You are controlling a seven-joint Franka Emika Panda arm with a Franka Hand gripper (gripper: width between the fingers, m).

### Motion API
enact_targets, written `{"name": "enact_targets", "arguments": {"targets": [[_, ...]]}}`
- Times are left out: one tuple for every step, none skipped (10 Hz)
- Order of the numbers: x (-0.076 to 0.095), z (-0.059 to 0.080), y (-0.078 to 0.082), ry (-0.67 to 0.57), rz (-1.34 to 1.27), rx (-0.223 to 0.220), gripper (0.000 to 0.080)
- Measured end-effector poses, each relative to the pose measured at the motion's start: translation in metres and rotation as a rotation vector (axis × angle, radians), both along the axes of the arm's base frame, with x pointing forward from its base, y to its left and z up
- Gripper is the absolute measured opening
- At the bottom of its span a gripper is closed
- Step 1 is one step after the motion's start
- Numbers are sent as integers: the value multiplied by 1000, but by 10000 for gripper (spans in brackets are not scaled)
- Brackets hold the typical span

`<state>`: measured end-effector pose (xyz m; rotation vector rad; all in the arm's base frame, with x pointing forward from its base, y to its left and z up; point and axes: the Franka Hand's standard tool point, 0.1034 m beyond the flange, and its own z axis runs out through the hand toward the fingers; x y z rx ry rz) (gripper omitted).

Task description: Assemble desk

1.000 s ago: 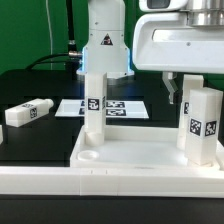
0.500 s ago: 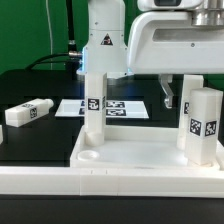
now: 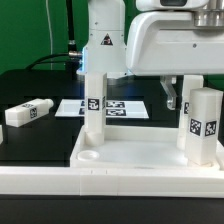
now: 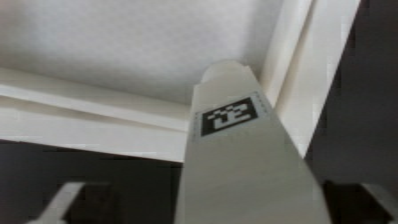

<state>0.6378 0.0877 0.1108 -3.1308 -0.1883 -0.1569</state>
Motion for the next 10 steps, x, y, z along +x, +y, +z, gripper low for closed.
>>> {"name": "enact_targets", "arguments": {"targets": [[0,0,0,0,-23,3,286],[0,0,0,1,-39,4,286],[0,0,0,1,-61,7,288],[0,0,0,2,-140,15,288],[0,-1,0,3,-219,24,288],[0,-1,0,4,-301,32,288],[0,-1,-1,5,-399,46,288],[0,-1,-3,7,-510,65,288],[1,-1,-4,8,-597,77,288],[0,-2,-4,10,-680,89,289]]}}
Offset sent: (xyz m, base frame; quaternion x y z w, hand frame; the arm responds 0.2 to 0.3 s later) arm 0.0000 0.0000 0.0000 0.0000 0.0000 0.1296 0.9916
